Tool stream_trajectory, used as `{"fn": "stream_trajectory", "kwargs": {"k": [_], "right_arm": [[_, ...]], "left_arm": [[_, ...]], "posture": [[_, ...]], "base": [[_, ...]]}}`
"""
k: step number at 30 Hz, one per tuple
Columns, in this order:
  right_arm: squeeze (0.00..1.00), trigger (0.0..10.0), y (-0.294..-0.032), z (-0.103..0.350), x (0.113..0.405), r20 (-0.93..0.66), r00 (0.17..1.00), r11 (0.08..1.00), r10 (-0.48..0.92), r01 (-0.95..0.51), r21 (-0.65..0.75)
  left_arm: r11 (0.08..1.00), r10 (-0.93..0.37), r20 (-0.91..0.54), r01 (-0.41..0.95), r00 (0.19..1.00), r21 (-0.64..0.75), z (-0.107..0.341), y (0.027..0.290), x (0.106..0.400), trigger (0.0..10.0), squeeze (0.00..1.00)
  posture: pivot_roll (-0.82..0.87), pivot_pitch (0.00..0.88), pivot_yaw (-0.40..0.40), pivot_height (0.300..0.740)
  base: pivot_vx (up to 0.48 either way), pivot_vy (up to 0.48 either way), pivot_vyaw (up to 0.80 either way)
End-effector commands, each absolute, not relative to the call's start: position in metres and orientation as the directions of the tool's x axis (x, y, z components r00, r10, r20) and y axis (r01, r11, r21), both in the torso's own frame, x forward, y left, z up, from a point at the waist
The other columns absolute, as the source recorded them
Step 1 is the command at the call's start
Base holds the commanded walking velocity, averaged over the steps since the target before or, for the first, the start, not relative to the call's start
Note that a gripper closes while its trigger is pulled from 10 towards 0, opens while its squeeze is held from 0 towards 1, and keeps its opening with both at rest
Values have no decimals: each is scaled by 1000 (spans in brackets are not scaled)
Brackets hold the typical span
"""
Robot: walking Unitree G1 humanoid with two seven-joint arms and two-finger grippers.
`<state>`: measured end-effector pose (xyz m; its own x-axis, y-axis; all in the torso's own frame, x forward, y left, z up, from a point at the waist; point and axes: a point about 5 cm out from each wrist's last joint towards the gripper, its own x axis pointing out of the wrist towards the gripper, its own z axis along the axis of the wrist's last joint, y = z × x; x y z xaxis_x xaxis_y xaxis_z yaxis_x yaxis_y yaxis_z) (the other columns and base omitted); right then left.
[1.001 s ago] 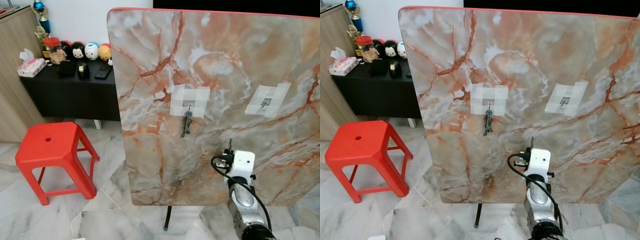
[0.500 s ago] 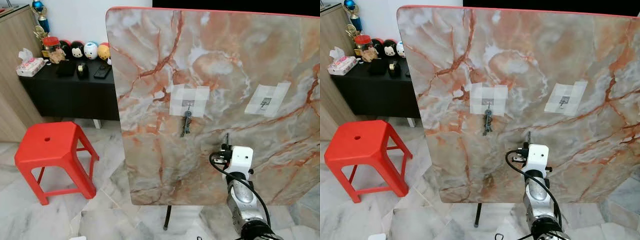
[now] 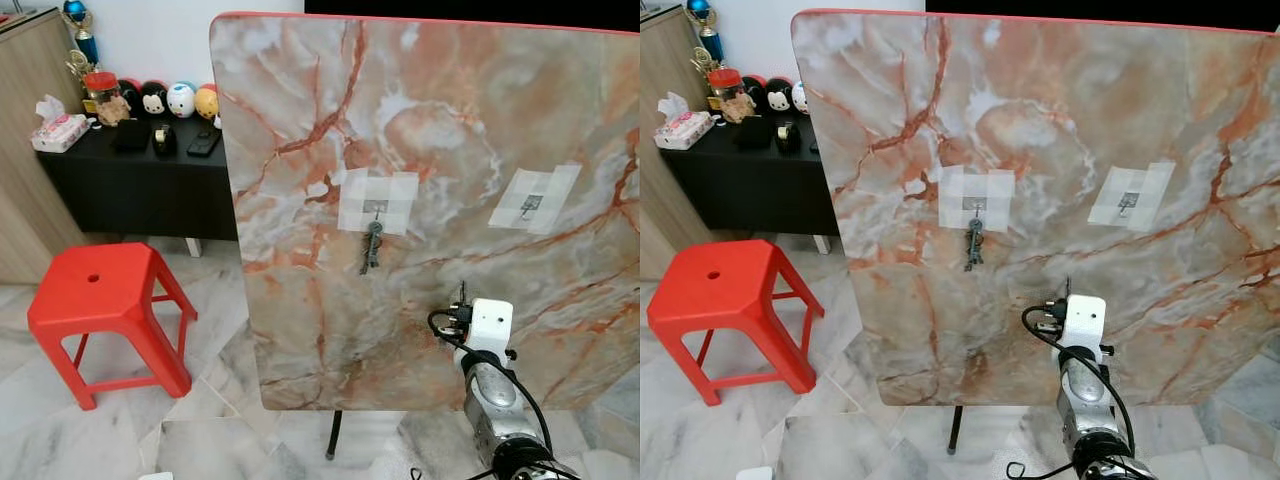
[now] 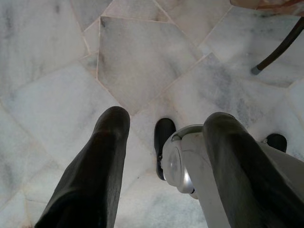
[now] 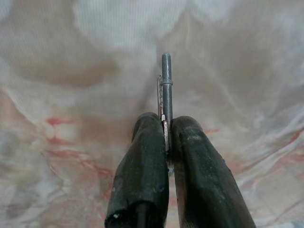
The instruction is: Hang keys on a hook
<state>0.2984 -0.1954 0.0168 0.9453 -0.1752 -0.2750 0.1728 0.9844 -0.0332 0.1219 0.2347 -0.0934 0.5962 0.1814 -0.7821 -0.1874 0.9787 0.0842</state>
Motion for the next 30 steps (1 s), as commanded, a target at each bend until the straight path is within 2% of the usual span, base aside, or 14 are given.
{"fn": "stream_trajectory", "kwargs": {"k": [1,12,22,30], "right_arm": [[0,10000,-197,23,305,-259,949,983,-180,179,-26],[0,10000,-184,55,319,-44,991,992,-123,124,16],[0,10000,-180,62,326,-24,996,996,-84,85,22],[0,10000,-178,54,327,-110,992,997,-59,64,41]], "left_arm": [[980,175,-792,-179,585,84,-95,231,119,10000,0],[980,178,-786,-176,593,90,-94,232,121,10000,0],[980,177,-785,-176,593,88,-95,231,120,10000,0],[980,179,-790,-178,587,90,-95,233,118,10000,0]], "posture": [[23,0,-68,740],[20,0,-63,740],[21,0,-66,740],[25,0,-65,740]], "base": [[0,0,0],[0,0,0],[0,0,0],[0,0,0]]}}
